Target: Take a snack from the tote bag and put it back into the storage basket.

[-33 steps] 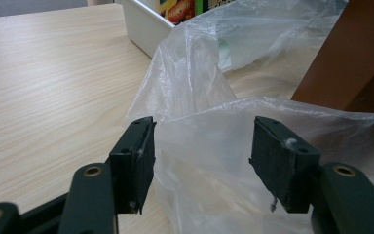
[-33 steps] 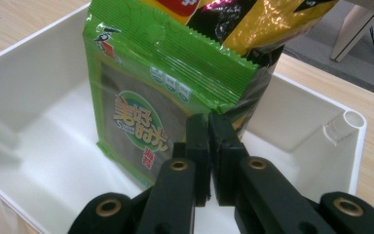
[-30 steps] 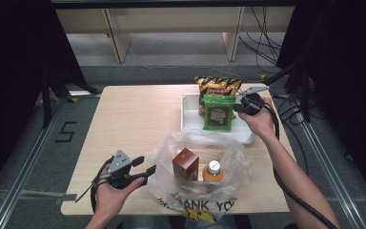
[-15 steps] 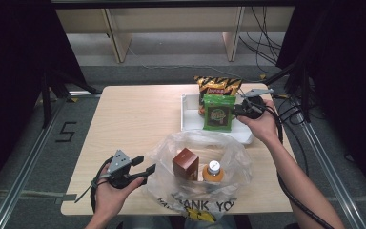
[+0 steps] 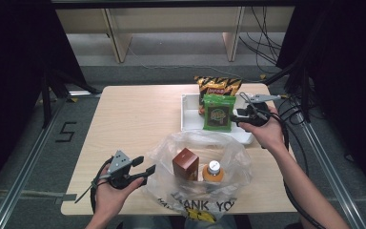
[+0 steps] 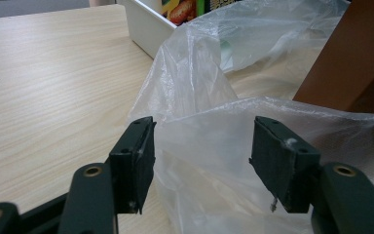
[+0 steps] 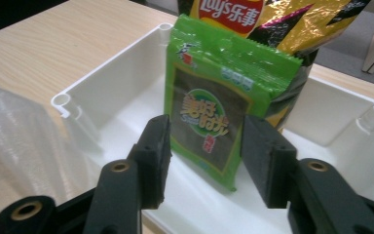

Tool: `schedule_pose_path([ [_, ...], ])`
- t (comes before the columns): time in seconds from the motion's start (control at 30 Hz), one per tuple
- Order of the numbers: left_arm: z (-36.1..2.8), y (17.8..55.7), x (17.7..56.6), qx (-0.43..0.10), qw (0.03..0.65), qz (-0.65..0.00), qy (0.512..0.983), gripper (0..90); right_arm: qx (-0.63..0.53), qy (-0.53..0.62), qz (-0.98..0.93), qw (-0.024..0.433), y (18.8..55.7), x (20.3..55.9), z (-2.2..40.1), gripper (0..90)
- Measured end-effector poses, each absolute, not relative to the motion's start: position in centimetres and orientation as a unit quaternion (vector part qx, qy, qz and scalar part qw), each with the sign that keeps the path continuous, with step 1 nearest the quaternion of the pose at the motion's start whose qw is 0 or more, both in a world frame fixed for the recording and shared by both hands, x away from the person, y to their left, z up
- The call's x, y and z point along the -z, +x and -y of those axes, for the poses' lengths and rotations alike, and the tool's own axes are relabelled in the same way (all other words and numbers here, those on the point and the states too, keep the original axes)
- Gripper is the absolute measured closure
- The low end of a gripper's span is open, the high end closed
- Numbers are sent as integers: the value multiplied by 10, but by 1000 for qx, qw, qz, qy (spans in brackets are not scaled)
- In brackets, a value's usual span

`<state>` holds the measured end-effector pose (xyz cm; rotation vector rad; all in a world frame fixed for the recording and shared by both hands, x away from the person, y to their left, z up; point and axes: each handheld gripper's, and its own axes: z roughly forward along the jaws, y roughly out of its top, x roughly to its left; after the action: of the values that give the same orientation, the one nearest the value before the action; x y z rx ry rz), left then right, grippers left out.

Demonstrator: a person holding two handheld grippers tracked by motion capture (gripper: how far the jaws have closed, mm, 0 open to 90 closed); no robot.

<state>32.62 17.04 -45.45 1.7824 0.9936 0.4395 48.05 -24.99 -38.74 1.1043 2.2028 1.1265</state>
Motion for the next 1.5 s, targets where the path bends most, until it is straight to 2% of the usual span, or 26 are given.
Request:
schedule_pose_path([
  [0.03,-171,326,454,-182,503,-412,738,411,-416,419,-781,201,476,388,245,533],
  [0.33,-170,327,455,-181,504,-411,738,411,-434,387,-786,211,458,387,244,518],
  [0.57,-170,326,454,-182,502,-412,739,412,-459,388,-776,190,439,379,238,520],
  [0.6,-170,326,454,-182,502,-411,739,411,-456,364,-786,204,439,378,241,518],
  [1.0,-169,325,454,-180,503,-414,737,411,-499,352,-779,144,402,381,226,505],
  [1.2,-170,325,454,-182,502,-409,740,411,-501,329,-787,145,390,382,226,493],
  [1.3,-170,325,454,-182,502,-410,739,412,-515,337,-778,130,381,381,226,493],
  [1.4,-169,325,455,-179,502,-415,737,412,-521,333,-774,135,378,379,228,475],
  [1.5,-169,325,455,-178,502,-415,737,412,-533,340,-765,122,372,378,227,446],
])
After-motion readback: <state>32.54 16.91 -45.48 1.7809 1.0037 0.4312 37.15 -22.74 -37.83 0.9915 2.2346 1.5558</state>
